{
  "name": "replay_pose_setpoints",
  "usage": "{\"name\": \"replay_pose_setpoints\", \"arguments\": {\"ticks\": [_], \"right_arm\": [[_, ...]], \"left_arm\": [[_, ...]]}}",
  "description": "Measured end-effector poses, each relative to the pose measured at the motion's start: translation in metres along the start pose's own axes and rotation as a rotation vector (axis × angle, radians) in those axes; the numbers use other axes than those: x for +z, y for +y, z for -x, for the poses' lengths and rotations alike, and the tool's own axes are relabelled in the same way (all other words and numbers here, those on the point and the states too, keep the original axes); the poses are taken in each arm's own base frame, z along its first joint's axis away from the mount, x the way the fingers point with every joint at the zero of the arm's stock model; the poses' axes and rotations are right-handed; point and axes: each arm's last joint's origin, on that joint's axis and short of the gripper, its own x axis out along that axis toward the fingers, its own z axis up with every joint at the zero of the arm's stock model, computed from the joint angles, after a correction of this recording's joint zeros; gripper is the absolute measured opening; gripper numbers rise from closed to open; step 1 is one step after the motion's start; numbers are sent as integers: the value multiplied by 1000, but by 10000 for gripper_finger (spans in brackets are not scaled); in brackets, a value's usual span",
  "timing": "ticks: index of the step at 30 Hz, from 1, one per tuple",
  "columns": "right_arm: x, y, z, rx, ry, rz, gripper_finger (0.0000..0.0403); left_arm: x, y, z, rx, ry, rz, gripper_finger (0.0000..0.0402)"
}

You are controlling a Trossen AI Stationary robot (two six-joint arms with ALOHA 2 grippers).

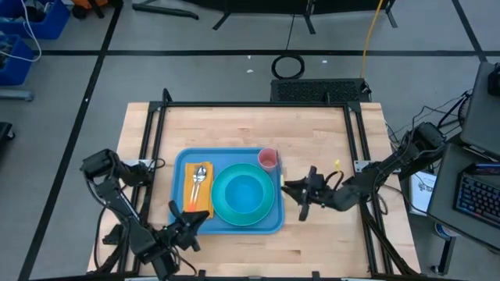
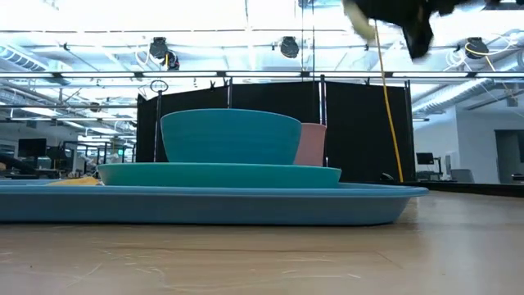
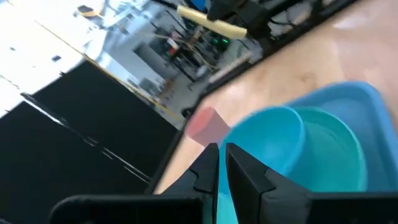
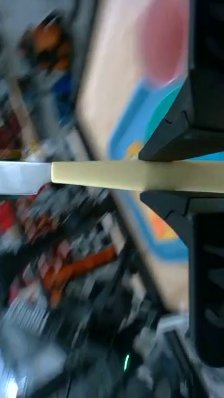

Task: Set up tray
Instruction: Put the yellow knife on the blue serving tray to the left of the orange spoon

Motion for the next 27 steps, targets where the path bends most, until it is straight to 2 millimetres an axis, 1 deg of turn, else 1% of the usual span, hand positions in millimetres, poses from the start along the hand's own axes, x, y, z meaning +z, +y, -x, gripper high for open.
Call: {"name": "replay_pose_setpoints", "arguments": {"ticks": [3, 6, 9, 12, 14, 17, 21, 23, 27], "right_arm": [[11, 7, -4, 132, -90, 49, 47], [19, 7, -11, 257, -168, 63, 47], [20, 2, -22, 320, -211, 63, 47], [21, -7, -36, 370, -250, 54, 47], [20, -12, -44, 415, -277, 54, 47], [20, -19, -53, 475, -326, 44, 47], [21, -26, -59, 567, -421, 48, 47], [23, -27, -63, 601, -430, 49, 47], [33, -21, -74, 688, -441, 40, 47]], "left_arm": [[7, -2, -9, 66, -29, -32, 35], [12, -2, -23, 139, -26, -83, 35], [14, 2, -45, 191, 24, -77, 35], [14, 8, -70, 220, 90, -40, 35], [15, 11, -81, 241, 117, -48, 35], [24, 10, -86, 280, 114, -79, 35], [46, 10, -82, 262, 114, -168, 35], [54, 10, -83, 239, 117, -216, 35], [68, 13, -86, 234, 105, -159, 36]]}}
